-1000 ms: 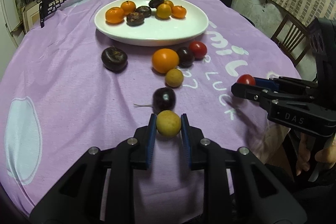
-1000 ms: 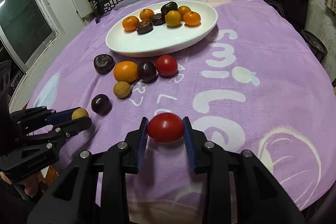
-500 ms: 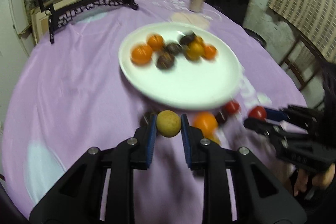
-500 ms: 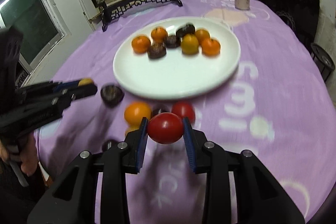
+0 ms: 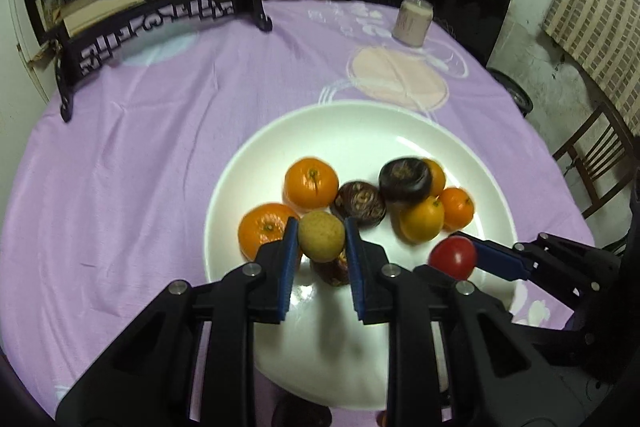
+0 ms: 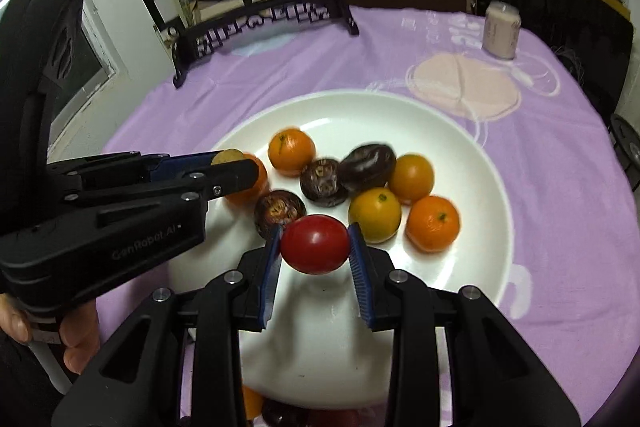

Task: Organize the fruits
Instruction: 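Lower both tomatoes onto the white plate and open both tools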

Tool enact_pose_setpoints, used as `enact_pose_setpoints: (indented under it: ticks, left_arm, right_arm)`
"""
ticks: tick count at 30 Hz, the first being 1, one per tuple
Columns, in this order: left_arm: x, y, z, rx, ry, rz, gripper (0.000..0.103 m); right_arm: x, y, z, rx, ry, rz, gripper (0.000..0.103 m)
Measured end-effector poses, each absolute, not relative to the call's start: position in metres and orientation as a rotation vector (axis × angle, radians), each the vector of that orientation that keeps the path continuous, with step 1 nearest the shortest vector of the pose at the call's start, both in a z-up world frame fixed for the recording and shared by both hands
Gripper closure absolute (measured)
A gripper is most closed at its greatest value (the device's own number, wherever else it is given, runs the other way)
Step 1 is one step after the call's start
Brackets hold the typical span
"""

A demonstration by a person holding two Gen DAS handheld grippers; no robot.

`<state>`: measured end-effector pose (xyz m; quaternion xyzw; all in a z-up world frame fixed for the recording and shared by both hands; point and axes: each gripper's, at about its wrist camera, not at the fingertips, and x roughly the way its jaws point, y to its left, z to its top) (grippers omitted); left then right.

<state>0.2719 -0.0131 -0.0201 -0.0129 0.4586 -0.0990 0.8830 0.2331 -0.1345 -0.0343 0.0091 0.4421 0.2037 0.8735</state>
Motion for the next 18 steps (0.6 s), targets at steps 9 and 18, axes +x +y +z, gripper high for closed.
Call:
enact_pose_setpoints:
  ticks: [9,18]
  left_arm:
    - [0.279,-0.013,-0.028,-0.045,0.953,-0.213,0.079]
    - [0.242,-0.001,0.009,-0.081,0.829,-0.180,0.042]
  right_arm:
    - [0.245,-0.131,-0.046,0.011,0.941,0.421,0.069]
    - [0.213,-0.142,-0.018,-0.010,0.854,0.384,0.044]
